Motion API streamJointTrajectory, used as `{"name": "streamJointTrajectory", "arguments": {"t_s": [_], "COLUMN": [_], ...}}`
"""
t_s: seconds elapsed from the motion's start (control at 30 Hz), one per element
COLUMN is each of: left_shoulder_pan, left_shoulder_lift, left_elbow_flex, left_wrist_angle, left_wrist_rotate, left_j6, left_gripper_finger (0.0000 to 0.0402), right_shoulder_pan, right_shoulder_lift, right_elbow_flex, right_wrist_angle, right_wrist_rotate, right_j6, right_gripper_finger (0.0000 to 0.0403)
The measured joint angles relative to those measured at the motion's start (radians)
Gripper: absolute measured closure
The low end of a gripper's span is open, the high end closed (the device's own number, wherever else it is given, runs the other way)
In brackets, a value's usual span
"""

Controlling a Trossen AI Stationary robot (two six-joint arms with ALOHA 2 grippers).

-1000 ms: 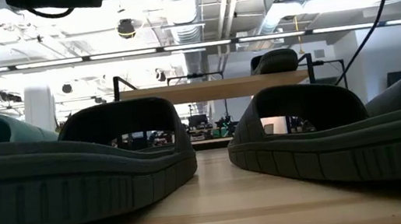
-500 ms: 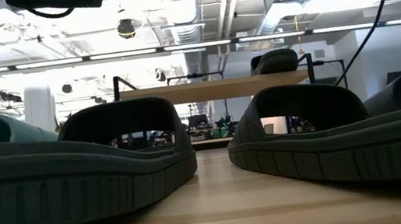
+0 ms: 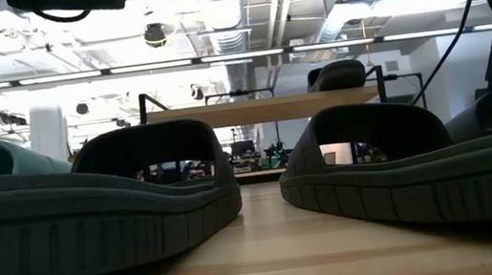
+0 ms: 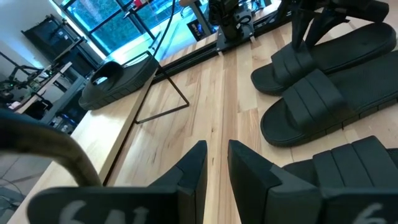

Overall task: Pick and place slides into the shelf
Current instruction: Put the black slipper on the shelf

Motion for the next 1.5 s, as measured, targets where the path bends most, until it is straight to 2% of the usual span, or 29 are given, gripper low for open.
{"name": "streamJointTrajectory", "arguments": {"t_s": [0.2, 0.67, 0.97, 1.23, 1.5], "left_shoulder_pan": [0.0, 0.0, 0.0, 0.0, 0.0], "left_shoulder_lift": [0.0, 0.0, 0.0, 0.0, 0.0], "left_elbow_flex": [0.0, 0.0, 0.0, 0.0, 0.0], "left_wrist_angle": [-0.001, -0.001, -0.001, 0.0, 0.0], "left_wrist_rotate": [0.0, 0.0, -0.002, -0.002, -0.002], "left_j6": [0.0, 0.0, 0.005, 0.006, 0.006], "left_gripper_finger": [0.0346, 0.0346, 0.0346, 0.0346, 0.0346], "right_shoulder_pan": [-0.006, -0.006, -0.012, -0.068, -0.185], "right_shoulder_lift": [-0.001, -0.034, -0.099, -0.174, -0.219], "right_elbow_flex": [0.0, 0.002, 0.087, 0.145, 0.226], "right_wrist_angle": [-0.029, -0.133, -0.268, -0.264, -0.264], "right_wrist_rotate": [0.002, 0.003, 0.081, 0.145, 0.195], "right_j6": [-0.007, 0.044, 0.05, -0.08, -0.26], "right_gripper_finger": [0.0393, 0.0399, 0.0401, 0.0402, 0.0402]}}
